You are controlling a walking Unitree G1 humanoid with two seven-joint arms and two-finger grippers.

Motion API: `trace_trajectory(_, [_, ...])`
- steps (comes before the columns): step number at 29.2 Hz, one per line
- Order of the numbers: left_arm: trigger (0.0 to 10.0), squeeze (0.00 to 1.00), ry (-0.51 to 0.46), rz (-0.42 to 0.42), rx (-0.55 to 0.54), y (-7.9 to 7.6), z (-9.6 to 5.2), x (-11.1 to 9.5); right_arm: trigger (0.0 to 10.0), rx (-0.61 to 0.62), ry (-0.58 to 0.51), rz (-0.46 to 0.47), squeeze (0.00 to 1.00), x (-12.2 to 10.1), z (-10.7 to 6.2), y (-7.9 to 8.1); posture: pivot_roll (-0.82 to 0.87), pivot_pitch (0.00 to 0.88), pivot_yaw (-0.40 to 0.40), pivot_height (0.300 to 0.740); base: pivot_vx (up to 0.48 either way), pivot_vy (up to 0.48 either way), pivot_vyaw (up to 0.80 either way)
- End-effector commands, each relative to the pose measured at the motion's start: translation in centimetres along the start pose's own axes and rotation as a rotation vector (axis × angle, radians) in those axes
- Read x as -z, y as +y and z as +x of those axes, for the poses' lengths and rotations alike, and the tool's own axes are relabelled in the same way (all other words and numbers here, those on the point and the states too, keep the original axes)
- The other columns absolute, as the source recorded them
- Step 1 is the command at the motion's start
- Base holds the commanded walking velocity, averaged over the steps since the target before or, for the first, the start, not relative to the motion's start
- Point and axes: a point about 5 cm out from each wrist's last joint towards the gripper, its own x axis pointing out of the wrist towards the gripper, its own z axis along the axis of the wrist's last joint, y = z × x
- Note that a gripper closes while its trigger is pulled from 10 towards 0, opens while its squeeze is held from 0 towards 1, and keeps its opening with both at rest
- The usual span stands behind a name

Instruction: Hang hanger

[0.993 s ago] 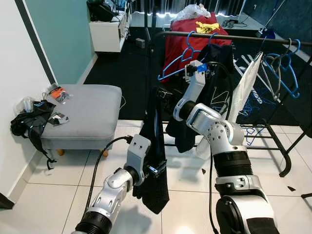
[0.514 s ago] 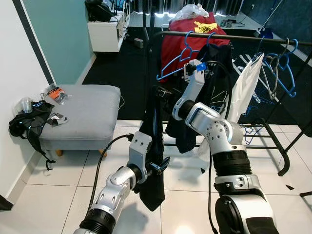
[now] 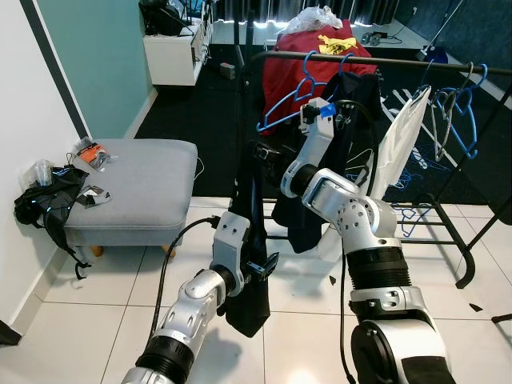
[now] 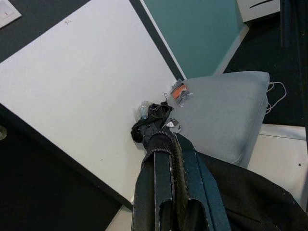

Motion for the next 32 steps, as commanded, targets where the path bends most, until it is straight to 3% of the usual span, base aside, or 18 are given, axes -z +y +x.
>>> trace_trajectory(1, [10.0,0.00,0.040,0.010,-0.018,-0.2,0.2,0.6,0.0,-0.019,-0.029,0.003,0.00,-0.8,0.3,0.7,-0.04,0.075,-0.038,0.740,0.000,0.000,0.00])
trace_trajectory(20, [10.0,0.00,0.048,0.028,-0.150,1.2,0.3,0.6,0.0,-0.027,-0.027,0.013,0.00,-0.8,0.4,1.0,-0.05,0.078,-0.040,0.740,0.000,0.000,0.00])
trace_trajectory(21, [7.6,0.00,0.042,0.028,-0.150,1.3,0.3,0.5,0.0,-0.027,-0.027,0.012,0.00,-0.8,0.4,1.0,-0.05,0.078,-0.039,0.740,0.000,0.000,0.00])
trace_trajectory(22, [7.6,0.00,0.042,0.028,-0.150,1.3,0.3,0.5,0.0,-0.027,-0.027,0.012,0.00,-0.8,0.4,1.0,-0.05,0.078,-0.039,0.740,0.000,0.000,0.00])
trace_trajectory(23, [6.3,0.00,0.036,0.031,-0.147,1.3,0.3,0.5,0.0,-0.026,-0.026,0.012,0.00,-0.8,0.4,1.0,-0.05,0.077,-0.040,0.740,0.000,0.000,0.00])
trace_trajectory(24, [6.3,0.00,0.036,0.031,-0.147,1.3,0.3,0.5,0.0,-0.026,-0.026,0.012,0.00,-0.8,0.4,1.0,-0.05,0.077,-0.040,0.740,0.000,0.000,0.00])
trace_trajectory(25, [1.8,0.00,0.033,0.033,-0.145,1.3,0.3,0.4,0.0,-0.025,-0.026,0.011,0.00,-0.8,0.4,1.0,-0.05,0.077,-0.040,0.740,0.000,0.000,0.00])
trace_trajectory(26, [0.0,0.00,0.029,0.033,-0.141,1.4,0.2,0.4,0.0,-0.025,-0.025,0.010,0.00,-0.8,0.4,0.9,-0.05,0.077,-0.040,0.740,0.000,0.000,0.00])
trace_trajectory(32, [0.0,0.00,0.027,0.035,-0.137,1.6,0.0,0.5,0.0,-0.023,-0.024,0.009,0.00,-0.7,0.4,0.9,-0.04,0.076,-0.040,0.740,0.000,0.000,0.00])
